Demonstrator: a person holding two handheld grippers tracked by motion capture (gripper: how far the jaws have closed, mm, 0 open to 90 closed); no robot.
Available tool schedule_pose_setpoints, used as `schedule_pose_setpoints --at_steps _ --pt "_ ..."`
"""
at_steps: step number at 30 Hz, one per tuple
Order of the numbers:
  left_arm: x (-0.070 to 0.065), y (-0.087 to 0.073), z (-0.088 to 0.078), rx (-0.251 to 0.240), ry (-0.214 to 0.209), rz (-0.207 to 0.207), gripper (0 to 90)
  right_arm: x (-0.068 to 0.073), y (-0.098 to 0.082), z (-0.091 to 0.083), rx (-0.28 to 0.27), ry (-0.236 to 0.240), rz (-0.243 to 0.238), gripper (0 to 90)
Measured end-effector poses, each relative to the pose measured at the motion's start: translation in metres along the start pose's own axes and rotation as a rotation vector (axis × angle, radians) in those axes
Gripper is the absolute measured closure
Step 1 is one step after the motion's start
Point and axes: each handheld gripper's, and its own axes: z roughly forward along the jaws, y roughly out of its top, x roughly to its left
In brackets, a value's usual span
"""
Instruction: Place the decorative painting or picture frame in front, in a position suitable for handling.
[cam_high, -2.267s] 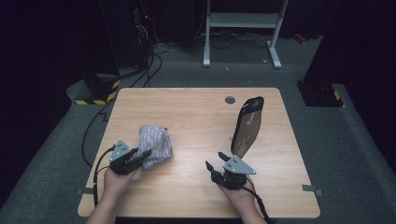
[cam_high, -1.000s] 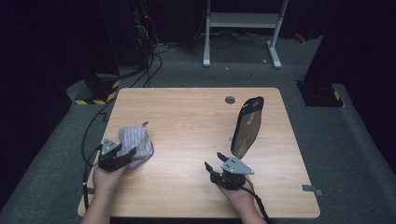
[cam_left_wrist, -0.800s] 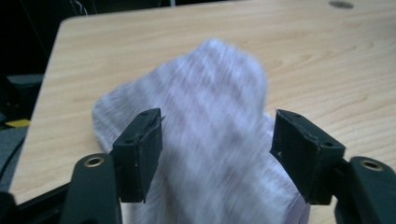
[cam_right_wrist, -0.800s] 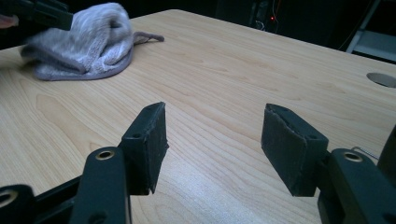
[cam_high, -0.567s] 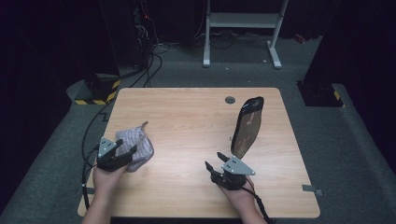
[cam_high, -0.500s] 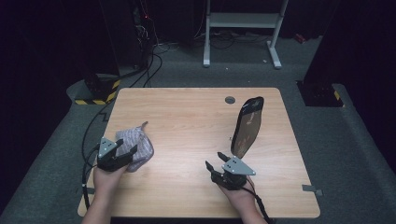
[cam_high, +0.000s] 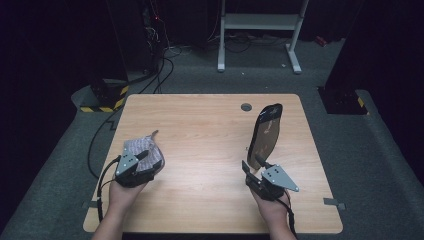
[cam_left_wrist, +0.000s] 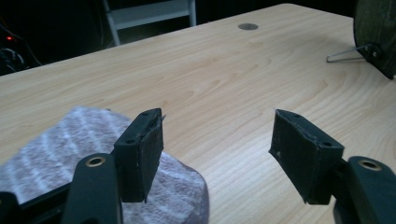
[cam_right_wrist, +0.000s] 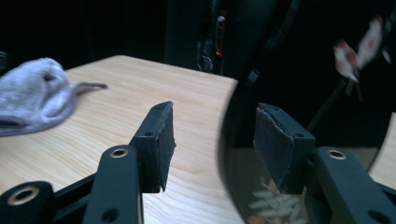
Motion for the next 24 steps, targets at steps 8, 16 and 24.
schedule_pose_setpoints --at_steps 8,16,24 --pt "-0.010 -0.002 0.007 0.026 -0.040 0.023 34.4 -0.003 -0.010 0.011 0.073 0.014 0.005 47.8" --pt "-0.022 0.001 0.010 0.016 -0.094 0.027 33.6 0.008 -0.013 0.019 0.092 0.066 -0.019 46.8" --pt "-0.041 0.005 0.019 0.027 -0.179 0.025 33.1 0.010 -0.015 0.027 0.102 0.093 -0.038 45.5"
